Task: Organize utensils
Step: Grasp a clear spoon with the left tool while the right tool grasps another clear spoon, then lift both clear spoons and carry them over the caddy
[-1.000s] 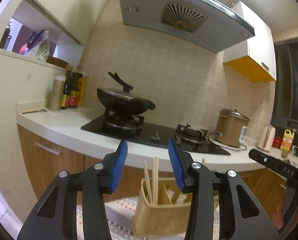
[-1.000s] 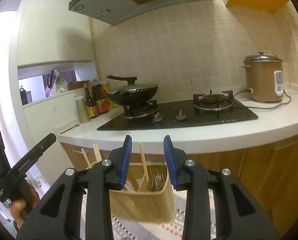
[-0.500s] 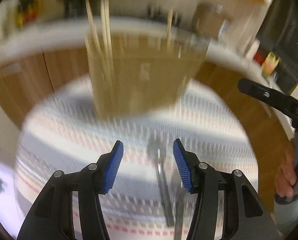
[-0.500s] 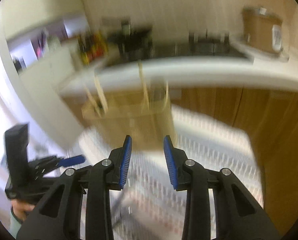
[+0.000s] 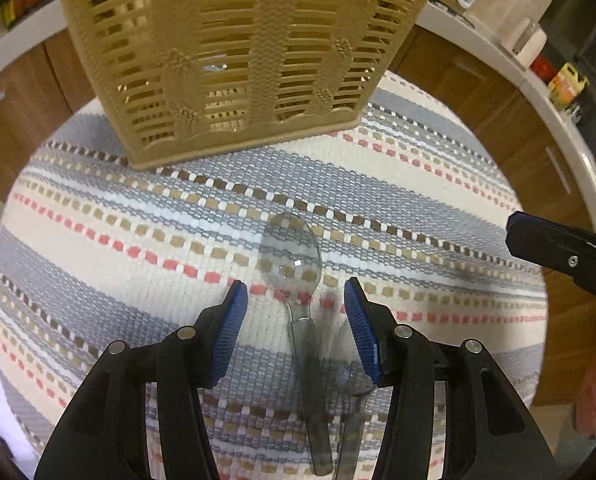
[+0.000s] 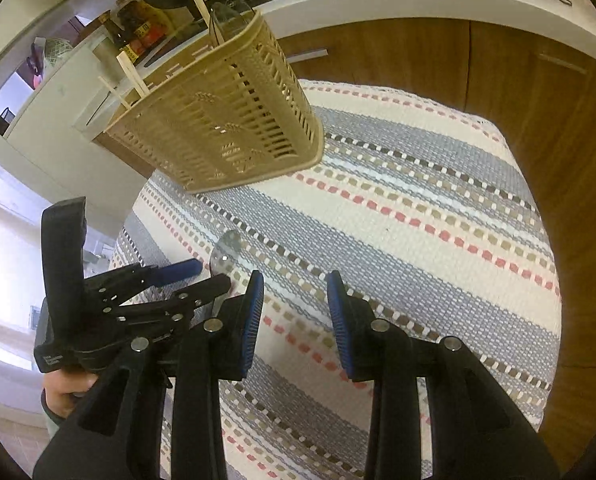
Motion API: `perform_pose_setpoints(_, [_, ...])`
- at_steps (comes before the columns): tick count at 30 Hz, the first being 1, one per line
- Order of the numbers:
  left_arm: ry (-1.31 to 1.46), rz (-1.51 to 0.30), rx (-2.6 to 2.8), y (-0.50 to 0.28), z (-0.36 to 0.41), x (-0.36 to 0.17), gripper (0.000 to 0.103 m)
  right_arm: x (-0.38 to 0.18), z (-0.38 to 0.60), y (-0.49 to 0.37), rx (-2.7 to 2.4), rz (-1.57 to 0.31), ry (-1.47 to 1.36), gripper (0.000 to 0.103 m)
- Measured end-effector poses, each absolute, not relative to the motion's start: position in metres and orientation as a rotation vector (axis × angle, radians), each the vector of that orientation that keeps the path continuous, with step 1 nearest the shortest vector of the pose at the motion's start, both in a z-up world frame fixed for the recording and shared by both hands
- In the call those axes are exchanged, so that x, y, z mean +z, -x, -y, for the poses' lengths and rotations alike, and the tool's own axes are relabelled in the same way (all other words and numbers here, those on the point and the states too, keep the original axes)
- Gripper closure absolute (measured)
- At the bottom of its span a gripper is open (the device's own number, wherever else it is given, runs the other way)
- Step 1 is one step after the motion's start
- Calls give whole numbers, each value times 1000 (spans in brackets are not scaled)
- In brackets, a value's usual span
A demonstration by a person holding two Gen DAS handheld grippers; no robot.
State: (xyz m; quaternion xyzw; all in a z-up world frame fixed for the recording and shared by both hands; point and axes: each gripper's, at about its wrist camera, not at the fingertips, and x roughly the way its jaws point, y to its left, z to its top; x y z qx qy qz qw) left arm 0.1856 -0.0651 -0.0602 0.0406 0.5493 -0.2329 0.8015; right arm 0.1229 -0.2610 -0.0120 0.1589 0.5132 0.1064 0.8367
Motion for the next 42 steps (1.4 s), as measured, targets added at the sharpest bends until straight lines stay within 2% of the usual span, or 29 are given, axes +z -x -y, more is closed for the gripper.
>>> perform_pose_setpoints(2, [-157,-1157,-462,-180,73,-62,59,-14,256,-123,223,-1101,-314,73])
perform_pose_setpoints(6, [-223,-1139,-402,-177,80,-62,87,-25,243,-122,237,-1151,-305,72])
perform_pose_setpoints(8, [-190,-1138,-403,-179,73,-62,92,-32,237,-120,248,-1180,-309,62])
perform_pose_setpoints(9, [-172,-1138,-409,-179,68,-61,93,-36,232,-119,253,-1192,-306,53])
perform_pose_setpoints(14, [-44,-1138,-425,-178,26,-61,93,-55,196,-116,335,-1285,-325,53])
perform_pose_setpoints(15, [-28,-1135,-424,-176,18,-61,93,-60,187,-116,356,-1310,-355,55])
perform_pose_setpoints(16, [-8,-1133,-429,-174,9,-61,93,-63,179,-116,357,-1333,-365,65])
perform_pose_setpoints(17, [15,-1132,-431,-172,-1,-60,93,-65,174,-117,350,-1346,-363,68])
perform_pose_setpoints(26, [98,-1067,-445,-159,-53,-47,93,-67,134,-112,169,-1336,-281,69])
perform_pose_setpoints(31, [154,-1041,-487,-154,-63,-47,93,-68,100,-106,45,-1273,-41,82])
perform_pose_setpoints(35, [178,-1041,-520,-145,-72,-49,93,-72,86,-104,90,-1252,127,85])
perform_pose_setpoints(37, [173,-1047,-526,-143,-69,-51,93,-72,91,-104,107,-1266,139,93])
perform_pose_setpoints(42, [152,-1060,-555,-135,-60,-51,93,-73,136,-109,148,-1343,88,93])
